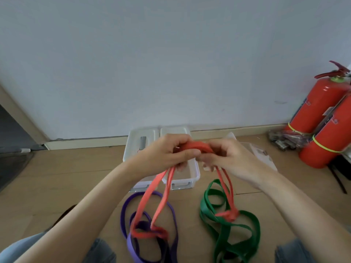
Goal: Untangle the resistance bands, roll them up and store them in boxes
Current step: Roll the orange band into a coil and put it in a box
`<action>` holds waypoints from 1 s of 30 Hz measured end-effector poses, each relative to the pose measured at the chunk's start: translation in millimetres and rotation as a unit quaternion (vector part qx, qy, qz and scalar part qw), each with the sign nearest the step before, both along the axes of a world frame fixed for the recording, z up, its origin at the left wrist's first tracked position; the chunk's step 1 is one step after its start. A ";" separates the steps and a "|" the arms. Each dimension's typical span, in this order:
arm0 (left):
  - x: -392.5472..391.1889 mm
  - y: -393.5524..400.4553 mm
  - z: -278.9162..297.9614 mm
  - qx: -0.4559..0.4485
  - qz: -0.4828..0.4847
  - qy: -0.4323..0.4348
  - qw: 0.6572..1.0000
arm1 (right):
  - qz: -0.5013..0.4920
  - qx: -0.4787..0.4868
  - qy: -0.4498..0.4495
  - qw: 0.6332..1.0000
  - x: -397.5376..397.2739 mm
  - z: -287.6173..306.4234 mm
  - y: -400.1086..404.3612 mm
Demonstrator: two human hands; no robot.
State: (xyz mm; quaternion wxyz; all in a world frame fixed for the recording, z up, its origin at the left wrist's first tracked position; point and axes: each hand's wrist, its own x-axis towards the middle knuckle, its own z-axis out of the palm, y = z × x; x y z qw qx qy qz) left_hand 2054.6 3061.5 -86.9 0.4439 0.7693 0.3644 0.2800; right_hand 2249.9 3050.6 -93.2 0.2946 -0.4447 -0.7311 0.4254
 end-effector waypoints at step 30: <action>9.6 7.2 -59.2 0.064 0.040 0.165 0.983 | -0.091 0.060 0.205 0.973 21.7 7.9 11.9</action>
